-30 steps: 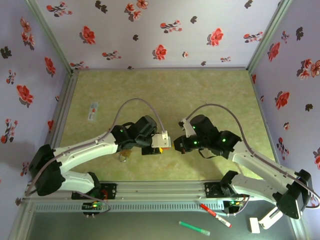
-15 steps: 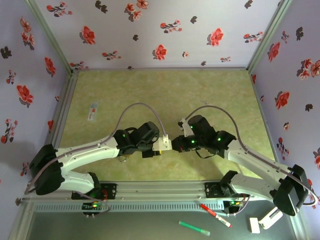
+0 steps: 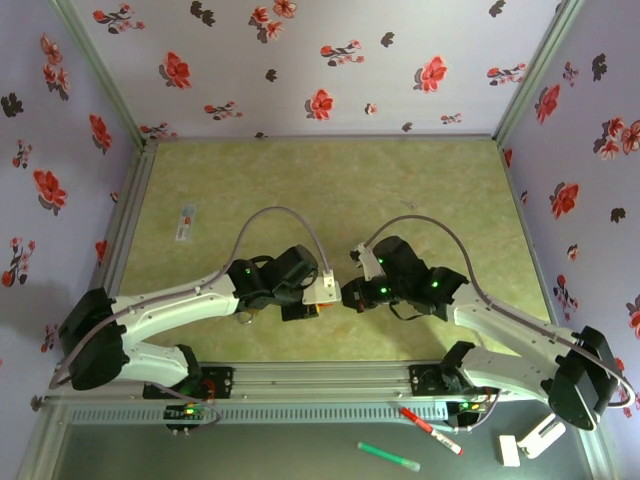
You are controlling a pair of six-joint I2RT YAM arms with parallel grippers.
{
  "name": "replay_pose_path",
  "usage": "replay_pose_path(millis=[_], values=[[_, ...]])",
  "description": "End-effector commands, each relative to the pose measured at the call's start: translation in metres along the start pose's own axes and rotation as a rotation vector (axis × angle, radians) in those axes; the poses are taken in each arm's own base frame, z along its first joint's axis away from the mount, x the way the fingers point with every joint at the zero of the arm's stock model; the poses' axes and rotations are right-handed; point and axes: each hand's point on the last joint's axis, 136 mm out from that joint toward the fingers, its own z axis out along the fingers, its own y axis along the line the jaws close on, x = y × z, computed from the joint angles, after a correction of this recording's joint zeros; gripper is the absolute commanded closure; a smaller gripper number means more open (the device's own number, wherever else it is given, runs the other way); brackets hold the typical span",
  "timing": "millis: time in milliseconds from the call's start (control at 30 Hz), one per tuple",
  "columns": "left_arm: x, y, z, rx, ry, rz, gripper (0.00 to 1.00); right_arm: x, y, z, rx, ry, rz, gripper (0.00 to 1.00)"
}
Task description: Unlock with the key
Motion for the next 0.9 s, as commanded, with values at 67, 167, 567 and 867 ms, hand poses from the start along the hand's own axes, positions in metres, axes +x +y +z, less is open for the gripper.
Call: replay_pose_path(millis=[67,167,567,867], values=[[-0.173,0.005,-0.094,0.012,-0.691,0.055,0.95,-0.006,0.029,0.017,-0.138,0.002,-0.059,1.0],[-0.181,0.002,-0.096,0.049,-0.717,0.045,0.95,-0.002,0.027,0.02,-0.111,-0.001,-0.102,1.0],[-0.166,0.007,-0.08,0.024,-0.614,0.004,0.98,-0.004,0.009,0.015,-0.028,-0.036,-0.068,0.92],[-0.131,0.003,-0.054,0.043,-0.479,-0.088,1.0,-0.007,0.009,0.005,-0.069,-0.044,0.027,0.92]])
